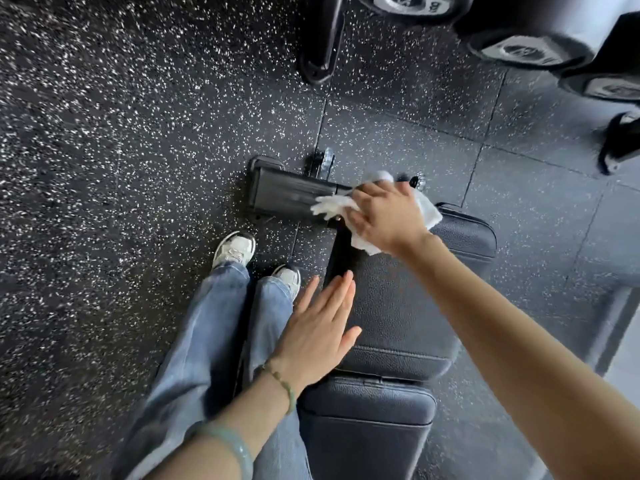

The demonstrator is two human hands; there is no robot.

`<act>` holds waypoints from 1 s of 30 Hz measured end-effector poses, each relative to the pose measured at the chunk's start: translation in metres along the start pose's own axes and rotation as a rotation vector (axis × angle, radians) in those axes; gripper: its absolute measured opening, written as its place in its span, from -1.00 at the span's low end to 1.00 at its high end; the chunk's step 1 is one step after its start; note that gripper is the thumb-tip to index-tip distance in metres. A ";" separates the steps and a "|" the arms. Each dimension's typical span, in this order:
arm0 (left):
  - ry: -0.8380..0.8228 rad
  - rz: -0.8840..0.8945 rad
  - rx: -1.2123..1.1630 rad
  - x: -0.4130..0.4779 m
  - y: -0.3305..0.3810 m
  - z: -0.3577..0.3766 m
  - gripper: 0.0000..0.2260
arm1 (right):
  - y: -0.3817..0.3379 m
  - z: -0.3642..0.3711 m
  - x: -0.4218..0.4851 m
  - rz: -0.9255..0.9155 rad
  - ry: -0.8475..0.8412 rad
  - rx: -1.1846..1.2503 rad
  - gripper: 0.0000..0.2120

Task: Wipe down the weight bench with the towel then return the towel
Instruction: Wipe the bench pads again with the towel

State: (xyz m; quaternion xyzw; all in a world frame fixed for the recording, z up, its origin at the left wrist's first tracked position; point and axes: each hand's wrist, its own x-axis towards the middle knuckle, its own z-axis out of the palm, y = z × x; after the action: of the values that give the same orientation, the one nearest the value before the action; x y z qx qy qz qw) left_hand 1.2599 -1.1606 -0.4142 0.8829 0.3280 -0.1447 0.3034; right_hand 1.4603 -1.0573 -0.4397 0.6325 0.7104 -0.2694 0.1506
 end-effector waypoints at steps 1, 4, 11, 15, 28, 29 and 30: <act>0.000 -0.002 -0.008 -0.003 0.001 0.002 -0.43 | 0.010 -0.004 0.001 0.070 0.004 0.078 -0.50; 0.007 0.002 -0.024 -0.012 0.005 0.008 -0.42 | 0.015 -0.007 0.001 0.146 0.030 0.155 -0.42; 0.005 0.001 -0.064 -0.026 0.010 0.025 -0.41 | -0.033 0.017 -0.021 -0.101 0.105 -0.153 -0.54; 0.000 0.024 -0.103 -0.039 0.013 0.034 -0.42 | -0.043 0.030 -0.035 -0.307 -0.004 -0.242 -0.61; -0.050 0.097 -0.092 -0.085 0.007 0.065 -0.42 | -0.072 0.052 -0.050 -0.179 0.015 -0.249 -0.58; -0.055 0.104 -0.092 -0.088 0.007 0.068 -0.41 | -0.082 0.064 -0.065 -0.228 -0.004 -0.231 -0.62; -0.061 0.112 -0.091 -0.091 0.007 0.071 -0.41 | -0.091 0.074 -0.078 -0.279 -0.026 -0.210 -0.65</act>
State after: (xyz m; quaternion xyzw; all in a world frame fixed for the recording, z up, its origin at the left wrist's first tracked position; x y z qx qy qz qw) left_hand 1.1932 -1.2541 -0.4242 0.8803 0.2749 -0.1394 0.3606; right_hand 1.3739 -1.1681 -0.4391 0.5050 0.8134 -0.2203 0.1863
